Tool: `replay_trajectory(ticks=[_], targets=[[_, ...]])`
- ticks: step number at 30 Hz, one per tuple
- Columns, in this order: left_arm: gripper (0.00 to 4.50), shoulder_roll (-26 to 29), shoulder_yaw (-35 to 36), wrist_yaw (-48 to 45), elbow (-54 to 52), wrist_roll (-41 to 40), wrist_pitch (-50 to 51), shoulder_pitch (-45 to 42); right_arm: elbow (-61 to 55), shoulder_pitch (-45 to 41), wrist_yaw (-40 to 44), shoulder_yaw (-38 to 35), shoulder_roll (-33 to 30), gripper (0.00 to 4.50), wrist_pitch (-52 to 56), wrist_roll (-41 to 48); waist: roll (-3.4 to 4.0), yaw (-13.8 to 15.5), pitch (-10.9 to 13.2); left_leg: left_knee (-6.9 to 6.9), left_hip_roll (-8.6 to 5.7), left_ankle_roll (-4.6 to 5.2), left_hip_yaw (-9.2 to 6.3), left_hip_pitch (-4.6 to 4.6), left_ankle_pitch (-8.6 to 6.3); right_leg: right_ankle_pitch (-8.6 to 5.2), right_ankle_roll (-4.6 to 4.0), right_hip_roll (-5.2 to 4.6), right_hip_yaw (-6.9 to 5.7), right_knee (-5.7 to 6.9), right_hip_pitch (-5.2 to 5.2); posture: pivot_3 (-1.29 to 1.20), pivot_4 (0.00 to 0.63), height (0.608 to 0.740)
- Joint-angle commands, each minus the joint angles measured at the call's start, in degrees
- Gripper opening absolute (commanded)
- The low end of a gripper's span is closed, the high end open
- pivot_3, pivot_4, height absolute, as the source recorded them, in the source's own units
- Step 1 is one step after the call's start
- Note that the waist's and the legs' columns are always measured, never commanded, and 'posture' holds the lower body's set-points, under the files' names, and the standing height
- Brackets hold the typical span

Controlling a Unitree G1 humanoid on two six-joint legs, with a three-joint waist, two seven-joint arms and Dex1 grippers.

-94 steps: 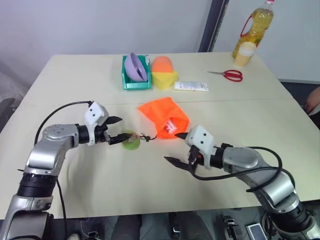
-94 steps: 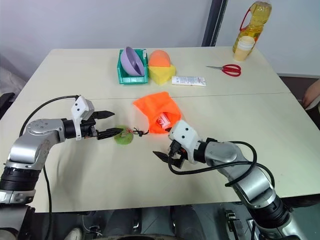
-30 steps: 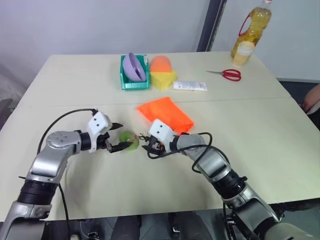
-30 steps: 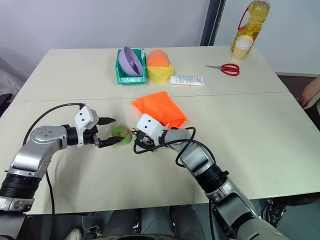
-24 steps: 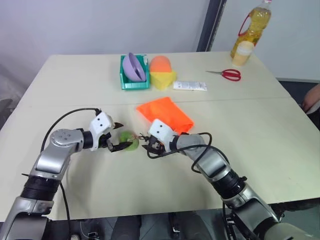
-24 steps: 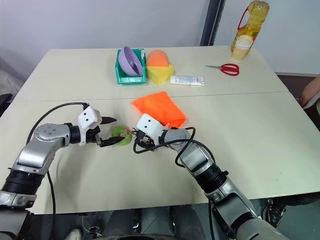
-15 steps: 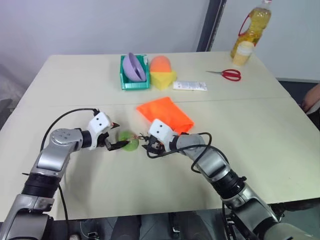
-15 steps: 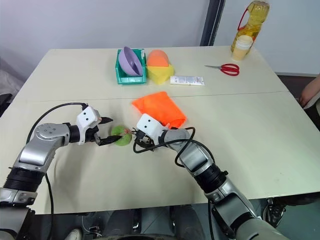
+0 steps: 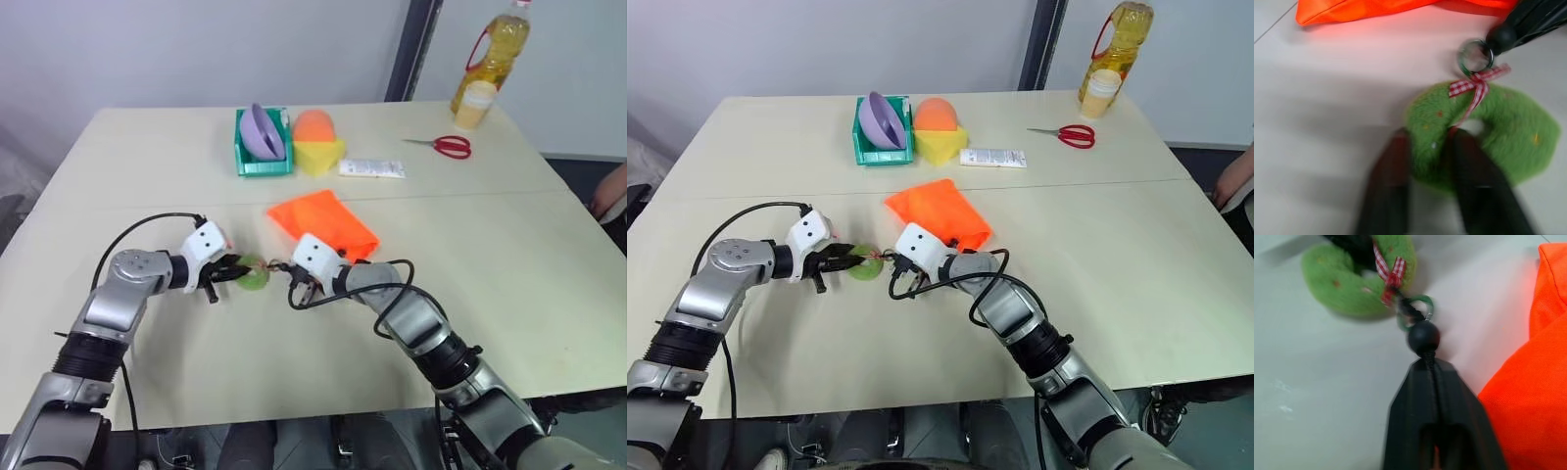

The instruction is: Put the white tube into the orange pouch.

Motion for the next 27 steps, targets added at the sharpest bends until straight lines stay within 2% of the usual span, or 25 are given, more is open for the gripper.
replay_trajectory(ticks=[1,7,10,13,27], targets=[[0.04,0.3,-0.2,1.8,0.6,1.9,1.4,0.2,-1.7,-0.7,0.1,0.3,-0.1,0.00,-1.3,-1.1,0.00,0.0,0.0,0.00,0.00,0.00,0.00,0.00,0.00,0.00,0.00,0.00,0.00,0.00,0.00,0.00,0.150,0.726],[0.04,0.3,0.3,2.9,1.7,2.2,1.0,-0.2,-1.6,-1.0,1.9,0.5,-0.6,0.00,-3.1,-1.1,0.00,0.0,0.0,0.01,0.00,0.00,-0.01,0.00,0.00,0.00,0.00,0.00,0.00,0.00,0.00,0.00,0.150,0.726],[0.00,0.2,0.7,3.6,2.0,1.9,0.9,-0.4,-1.7,-1.0,2.6,0.5,-0.8,0.91,-4.0,-1.4,0.00,0.0,0.0,0.01,0.00,0.00,-0.01,0.00,0.00,0.00,0.00,0.00,0.00,0.00,0.00,0.00,0.150,0.726],[0.00,0.2,1.2,4.4,2.4,1.8,0.4,-0.5,-1.8,-0.9,2.1,0.3,-0.7,2.38,-5.1,-2.2,0.00,0.0,0.0,0.01,0.00,0.00,0.00,0.00,0.00,0.00,0.00,0.00,0.00,0.00,0.00,0.00,0.150,0.726],[0.00,0.1,2.9,4.8,0.3,-1.0,2.3,1.3,0.8,-1.5,1.8,0.1,1.4,2.38,-8.9,-2.6,0.00,-0.2,0.0,-0.01,0.02,0.00,0.00,0.00,0.00,0.00,0.00,0.02,0.00,0.00,-0.01,0.00,0.150,0.726]])
